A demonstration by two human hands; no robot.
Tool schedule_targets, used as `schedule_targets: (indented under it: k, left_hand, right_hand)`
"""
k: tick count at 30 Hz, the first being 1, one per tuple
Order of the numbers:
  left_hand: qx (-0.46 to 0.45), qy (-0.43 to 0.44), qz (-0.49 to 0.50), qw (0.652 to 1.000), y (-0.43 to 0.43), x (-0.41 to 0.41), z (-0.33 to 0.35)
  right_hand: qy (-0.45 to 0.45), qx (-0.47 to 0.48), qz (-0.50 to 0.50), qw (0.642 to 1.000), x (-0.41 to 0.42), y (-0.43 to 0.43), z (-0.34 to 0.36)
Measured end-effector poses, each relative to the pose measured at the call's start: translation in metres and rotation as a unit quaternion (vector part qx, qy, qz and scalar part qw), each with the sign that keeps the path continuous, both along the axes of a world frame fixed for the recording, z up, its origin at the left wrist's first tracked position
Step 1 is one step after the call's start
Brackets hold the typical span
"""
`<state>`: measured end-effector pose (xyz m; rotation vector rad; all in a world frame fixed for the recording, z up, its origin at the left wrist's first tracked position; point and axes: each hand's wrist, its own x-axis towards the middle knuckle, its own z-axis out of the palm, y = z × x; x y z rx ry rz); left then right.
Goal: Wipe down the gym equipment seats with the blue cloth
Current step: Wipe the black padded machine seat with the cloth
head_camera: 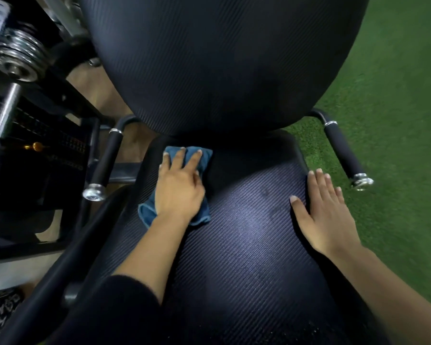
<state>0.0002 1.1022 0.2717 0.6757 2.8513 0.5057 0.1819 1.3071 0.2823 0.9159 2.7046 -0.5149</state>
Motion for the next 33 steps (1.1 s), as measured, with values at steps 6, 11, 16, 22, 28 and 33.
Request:
schedule_targets:
  k: [6, 11, 16, 22, 28, 33]
  left_hand:
    - [0.024, -0.008, -0.161, 0.987, 0.059, 0.050, 0.008]
    - [0.063, -0.061, -0.336, 0.938, 0.033, 0.066, 0.020]
    - [0.044, -0.035, -0.209, 0.976, 0.090, 0.035, -0.001]
    - [0.070, -0.044, -0.316, 0.945, 0.105, 0.068, 0.007]
    - [0.078, -0.069, -0.355, 0.929, 0.077, 0.056, 0.008]
    - [0.044, -0.047, -0.204, 0.977, 0.145, 0.052, -0.001]
  right_hand:
    - [0.001, -0.034, -0.030, 0.999, 0.014, 0.001, 0.003]
    - [0.011, -0.038, -0.036, 0.999, 0.025, 0.001, 0.004]
    - [0.008, -0.042, -0.039, 0.998, 0.031, 0.002, 0.004]
    - [-0.002, -0.041, -0.037, 0.998, 0.044, 0.003, 0.004]
    - [0.001, -0.043, -0.034, 0.999, 0.058, 0.003, 0.008]
    - [-0.005, -0.040, -0.029, 0.999, 0.060, 0.005, 0.009]
